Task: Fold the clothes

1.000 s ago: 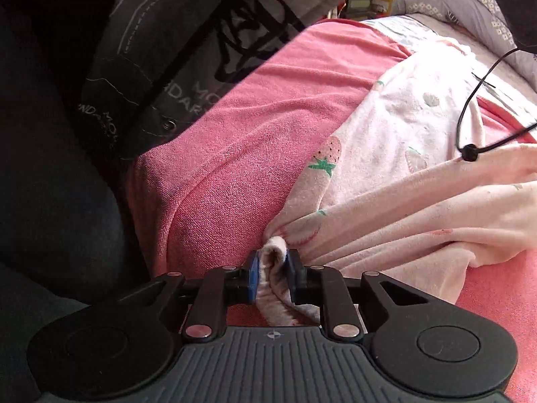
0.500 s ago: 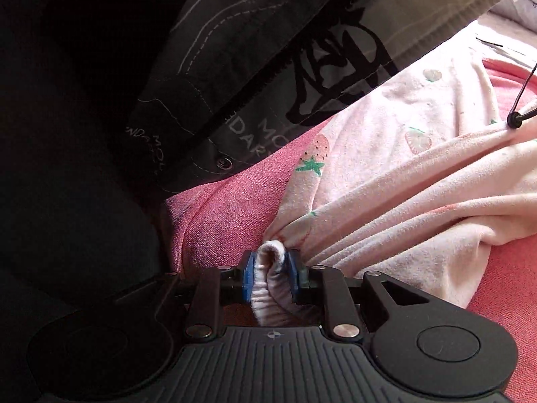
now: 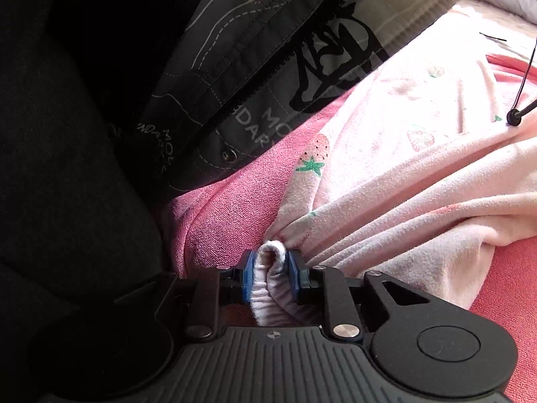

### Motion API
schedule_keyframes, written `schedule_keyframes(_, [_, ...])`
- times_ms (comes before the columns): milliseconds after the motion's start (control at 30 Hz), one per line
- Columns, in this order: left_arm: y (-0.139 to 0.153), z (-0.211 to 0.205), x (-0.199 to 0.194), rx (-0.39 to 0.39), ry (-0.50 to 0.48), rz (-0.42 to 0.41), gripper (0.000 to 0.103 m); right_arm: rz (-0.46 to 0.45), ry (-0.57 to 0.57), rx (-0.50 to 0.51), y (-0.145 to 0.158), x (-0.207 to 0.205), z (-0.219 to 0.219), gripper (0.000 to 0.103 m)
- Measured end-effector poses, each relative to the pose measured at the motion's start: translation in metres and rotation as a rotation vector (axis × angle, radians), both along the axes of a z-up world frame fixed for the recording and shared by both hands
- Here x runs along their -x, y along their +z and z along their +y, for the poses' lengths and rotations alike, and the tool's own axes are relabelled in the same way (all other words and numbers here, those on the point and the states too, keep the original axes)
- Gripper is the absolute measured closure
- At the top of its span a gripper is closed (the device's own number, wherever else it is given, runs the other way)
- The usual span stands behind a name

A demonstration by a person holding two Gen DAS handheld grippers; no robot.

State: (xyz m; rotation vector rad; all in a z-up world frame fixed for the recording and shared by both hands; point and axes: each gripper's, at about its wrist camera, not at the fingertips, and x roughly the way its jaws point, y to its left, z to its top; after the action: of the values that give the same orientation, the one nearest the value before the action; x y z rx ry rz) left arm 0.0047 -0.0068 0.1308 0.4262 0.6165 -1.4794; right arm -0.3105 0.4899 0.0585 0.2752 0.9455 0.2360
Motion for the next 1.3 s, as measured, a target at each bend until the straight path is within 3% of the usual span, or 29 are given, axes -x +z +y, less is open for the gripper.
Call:
schedule_keyframes(267, [0.040, 0.065, -0.123, 0.029, 0.184, 0.156, 0.101, -0.007, 0.088, 0.024, 0.003, -0.006, -0.003, 0.076])
schedule_keyframes(367, [0.038, 0.100, -0.172, 0.030, 0.281, 0.260, 0.101, -0.007, 0.131, 0.032, 0.004, -0.009, -0.003, 0.071])
schedule_keyframes(500, [0.017, 0.141, -0.222, -0.023, 0.438, 0.354, 0.101, -0.008, 0.206, 0.059, 0.007, -0.014, 0.004, 0.055])
schedule_keyframes(567, [0.010, 0.161, -0.241, -0.015, 0.483, 0.408, 0.101, -0.003, 0.233, 0.096, 0.009, -0.017, 0.007, 0.055])
schedule_keyframes(767, [0.004, 0.195, -0.273, -0.016, 0.517, 0.365, 0.101, 0.033, 0.237, 0.101, 0.011, -0.025, 0.015, 0.062])
schedule_keyframes(867, [-0.001, 0.207, -0.287, 0.018, 0.537, 0.435, 0.101, 0.040, 0.248, 0.104, 0.013, -0.016, 0.008, 0.062])
schedule_keyframes(967, [0.003, 0.217, -0.295, 0.113, 0.456, 0.490, 0.101, 0.047, 0.260, 0.101, 0.011, -0.025, 0.010, 0.062])
schedule_keyframes(1067, [-0.016, 0.217, -0.303, 0.052, 0.505, 0.411, 0.101, 0.048, 0.271, 0.099, 0.009, -0.031, 0.009, 0.062])
schedule_keyframes(1200, [-0.079, 0.220, -0.323, -0.225, 0.723, 0.384, 0.101, 0.045, 0.282, 0.094, 0.010, -0.037, 0.014, 0.062])
schedule_keyframes(1300, [-0.094, 0.226, -0.323, -0.233, 0.746, 0.389, 0.101, 0.046, 0.290, 0.083, 0.015, -0.033, 0.010, 0.062])
